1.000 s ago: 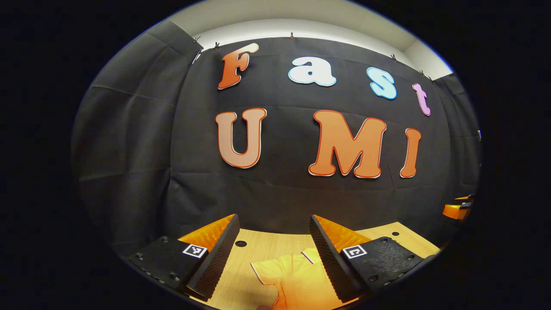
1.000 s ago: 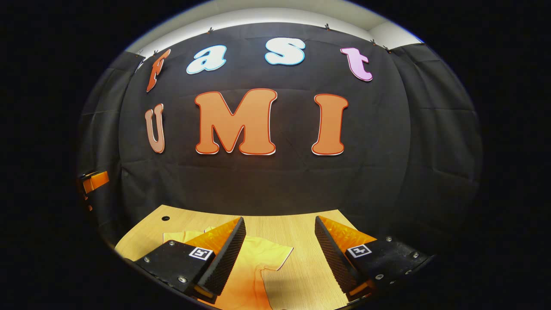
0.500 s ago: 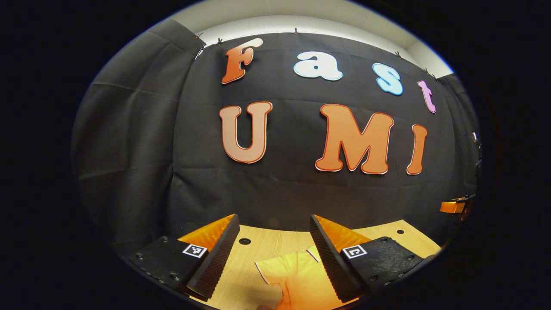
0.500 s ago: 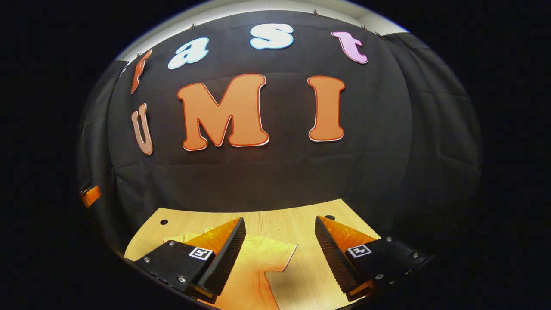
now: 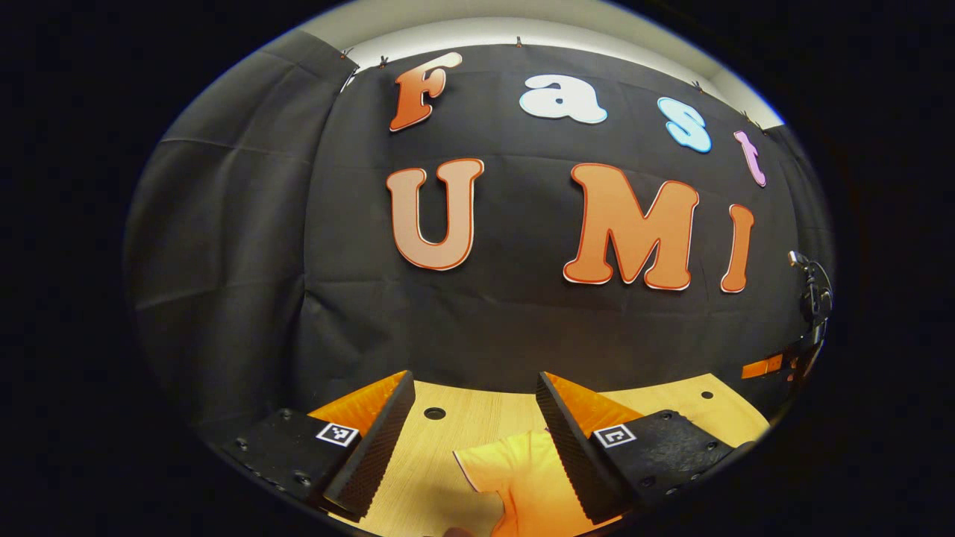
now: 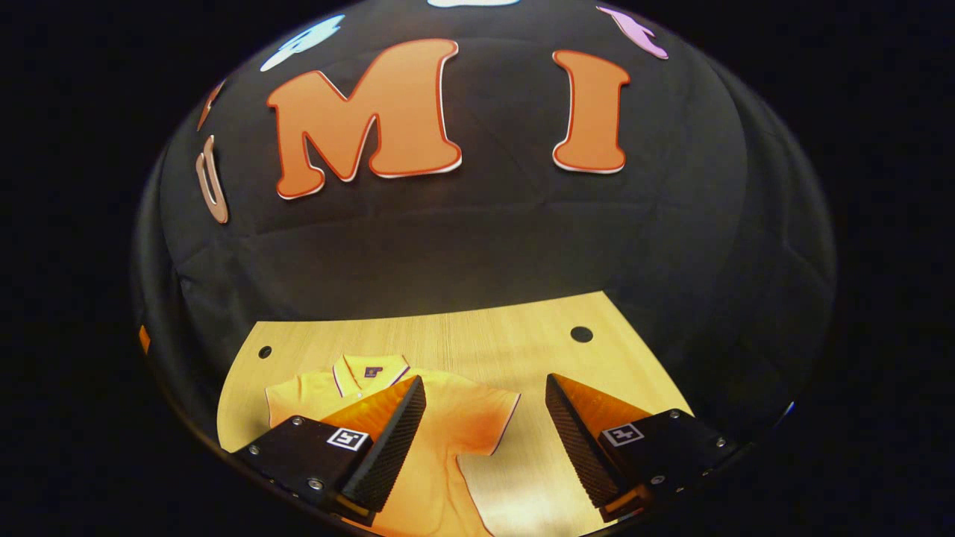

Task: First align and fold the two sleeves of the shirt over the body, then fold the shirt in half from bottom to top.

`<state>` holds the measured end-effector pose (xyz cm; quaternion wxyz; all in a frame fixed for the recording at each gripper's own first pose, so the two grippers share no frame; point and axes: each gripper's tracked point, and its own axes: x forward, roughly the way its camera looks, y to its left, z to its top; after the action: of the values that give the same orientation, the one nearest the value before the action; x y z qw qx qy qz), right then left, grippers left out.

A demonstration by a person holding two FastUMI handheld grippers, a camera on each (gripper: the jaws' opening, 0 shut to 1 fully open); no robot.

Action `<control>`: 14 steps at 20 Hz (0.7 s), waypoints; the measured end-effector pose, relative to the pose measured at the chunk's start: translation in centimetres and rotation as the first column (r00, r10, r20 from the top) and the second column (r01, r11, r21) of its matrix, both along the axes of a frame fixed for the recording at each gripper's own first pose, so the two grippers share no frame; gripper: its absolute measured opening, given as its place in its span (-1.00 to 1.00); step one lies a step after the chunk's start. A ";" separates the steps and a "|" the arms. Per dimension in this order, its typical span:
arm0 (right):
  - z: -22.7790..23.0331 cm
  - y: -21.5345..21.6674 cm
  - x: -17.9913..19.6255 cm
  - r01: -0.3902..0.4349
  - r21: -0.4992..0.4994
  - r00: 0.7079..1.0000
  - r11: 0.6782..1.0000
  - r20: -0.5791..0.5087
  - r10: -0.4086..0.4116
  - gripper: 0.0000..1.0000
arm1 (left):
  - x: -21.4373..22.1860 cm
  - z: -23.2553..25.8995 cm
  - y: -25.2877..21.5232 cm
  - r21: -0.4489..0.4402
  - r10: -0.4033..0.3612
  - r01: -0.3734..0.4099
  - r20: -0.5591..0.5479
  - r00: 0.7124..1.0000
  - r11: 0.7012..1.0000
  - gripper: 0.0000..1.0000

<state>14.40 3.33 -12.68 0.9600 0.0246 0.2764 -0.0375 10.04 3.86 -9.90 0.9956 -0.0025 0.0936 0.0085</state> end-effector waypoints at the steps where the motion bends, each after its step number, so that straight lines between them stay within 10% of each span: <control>1: -1.3 -0.4 0.6 0.018 -0.002 0.999 1.000 -0.044 -0.018 0.95 | 0.3 -0.4 0.1 0.000 0.002 -0.002 -0.007 1.000 1.000 0.96; 14: -16.8 -2.7 5.3 0.230 0.120 0.868 0.966 -0.475 -0.148 0.98 | 2.6 -4.4 2.6 0.011 0.050 -0.049 -0.096 0.994 0.999 0.96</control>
<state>19.71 0.67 -29.43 0.8524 0.1251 0.4950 -0.1124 12.59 6.47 -14.27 0.9894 0.0000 0.1415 0.0338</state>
